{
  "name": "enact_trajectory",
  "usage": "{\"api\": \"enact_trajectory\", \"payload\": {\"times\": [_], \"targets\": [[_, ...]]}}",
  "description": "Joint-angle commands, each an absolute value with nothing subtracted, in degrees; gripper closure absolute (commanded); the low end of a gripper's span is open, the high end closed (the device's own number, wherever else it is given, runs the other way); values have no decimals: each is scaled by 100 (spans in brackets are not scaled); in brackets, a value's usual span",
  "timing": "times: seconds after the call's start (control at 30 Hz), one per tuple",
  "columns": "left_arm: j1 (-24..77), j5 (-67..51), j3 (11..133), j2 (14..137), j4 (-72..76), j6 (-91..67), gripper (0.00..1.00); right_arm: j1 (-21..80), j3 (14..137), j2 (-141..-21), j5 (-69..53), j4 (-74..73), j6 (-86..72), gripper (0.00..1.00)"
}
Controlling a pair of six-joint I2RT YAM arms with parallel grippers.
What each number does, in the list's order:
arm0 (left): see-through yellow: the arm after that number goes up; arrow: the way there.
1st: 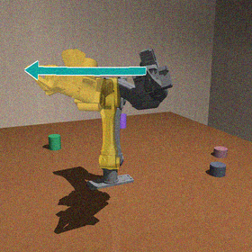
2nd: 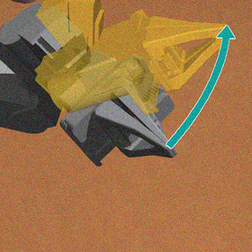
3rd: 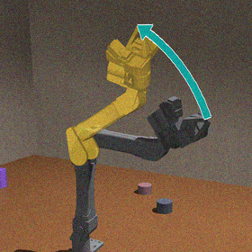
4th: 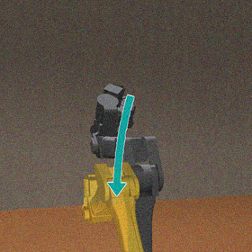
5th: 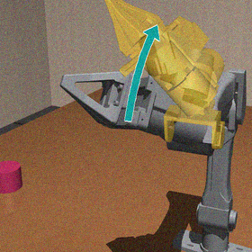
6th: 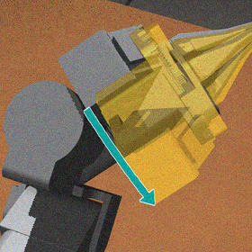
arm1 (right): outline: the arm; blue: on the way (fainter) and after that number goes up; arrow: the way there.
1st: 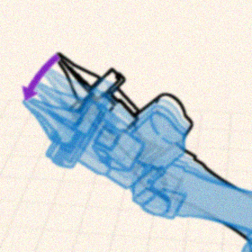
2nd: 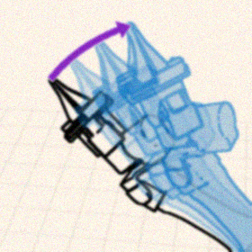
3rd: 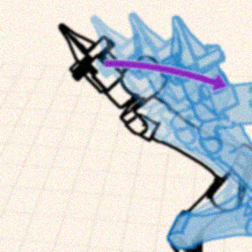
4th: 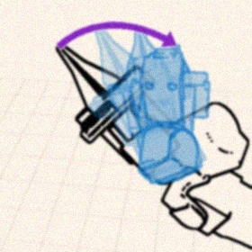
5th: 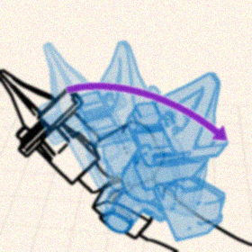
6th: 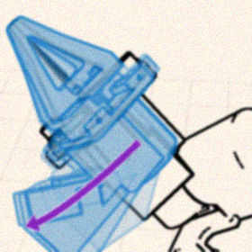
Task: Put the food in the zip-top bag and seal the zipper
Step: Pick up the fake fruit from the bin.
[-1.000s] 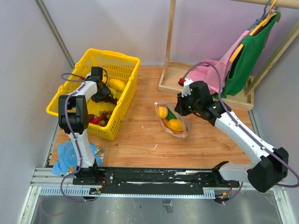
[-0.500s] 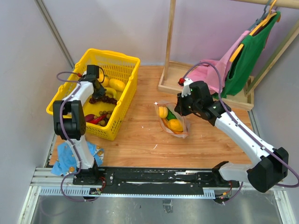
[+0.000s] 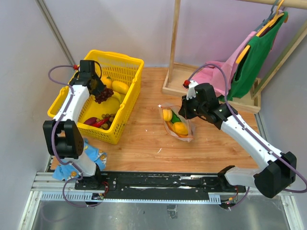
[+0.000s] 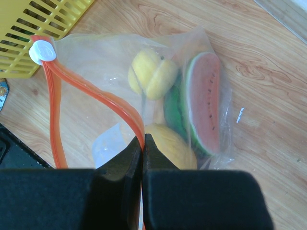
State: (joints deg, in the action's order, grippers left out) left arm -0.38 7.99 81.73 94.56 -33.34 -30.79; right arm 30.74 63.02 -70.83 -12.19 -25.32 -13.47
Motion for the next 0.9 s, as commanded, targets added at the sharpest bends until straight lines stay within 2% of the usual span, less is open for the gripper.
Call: {"api": "enact_trajectory", "payload": {"times": [0.0,0.6,0.87], "targets": [[38,547,8566,9000,-3497,-2823,100,3005,6341,-6930,-1307,-2426,-1449,98],[1036,-582,10027,7995,-4188,-2203,100,3004,6331,-6934,-1526,-2179,-1769,98],[1838,-1298,10070,7660,-4104,-1753,100,3000,6334,-6977,-1602,-2085,-1892,99]]}}
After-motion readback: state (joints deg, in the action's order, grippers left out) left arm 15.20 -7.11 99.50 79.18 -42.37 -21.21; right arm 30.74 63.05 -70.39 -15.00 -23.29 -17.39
